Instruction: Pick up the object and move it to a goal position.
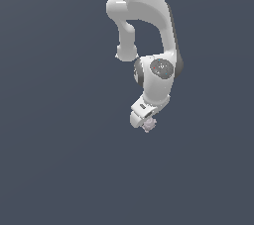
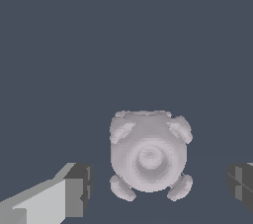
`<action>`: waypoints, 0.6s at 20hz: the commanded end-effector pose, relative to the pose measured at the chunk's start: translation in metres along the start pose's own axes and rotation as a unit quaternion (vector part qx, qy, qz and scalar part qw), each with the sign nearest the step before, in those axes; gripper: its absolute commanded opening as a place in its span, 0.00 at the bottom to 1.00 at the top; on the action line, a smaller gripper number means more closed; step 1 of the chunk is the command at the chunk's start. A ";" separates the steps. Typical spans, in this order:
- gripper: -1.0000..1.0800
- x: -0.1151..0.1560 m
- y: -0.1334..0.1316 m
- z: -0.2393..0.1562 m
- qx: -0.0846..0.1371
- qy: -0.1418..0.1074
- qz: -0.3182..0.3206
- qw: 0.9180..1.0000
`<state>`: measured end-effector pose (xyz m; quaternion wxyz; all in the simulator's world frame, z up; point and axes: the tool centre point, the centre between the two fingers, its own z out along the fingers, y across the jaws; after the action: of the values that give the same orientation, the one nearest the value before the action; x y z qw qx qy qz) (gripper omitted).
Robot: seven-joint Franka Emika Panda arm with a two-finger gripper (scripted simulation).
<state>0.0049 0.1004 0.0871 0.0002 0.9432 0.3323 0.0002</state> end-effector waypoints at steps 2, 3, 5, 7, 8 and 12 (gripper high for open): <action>0.96 0.000 -0.001 0.011 0.000 0.000 -0.001 1.000; 0.96 0.000 -0.001 0.016 0.000 0.000 -0.001 1.000; 0.96 -0.001 -0.001 0.027 0.000 0.000 -0.002 1.000; 0.96 -0.001 -0.001 0.037 0.000 0.000 -0.003 1.000; 0.96 -0.001 -0.002 0.041 0.000 0.000 -0.003 1.000; 0.96 0.000 -0.001 0.048 0.000 0.000 -0.003 1.000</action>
<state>0.0035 0.1011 0.0414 -0.0002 0.9422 0.3350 -0.0009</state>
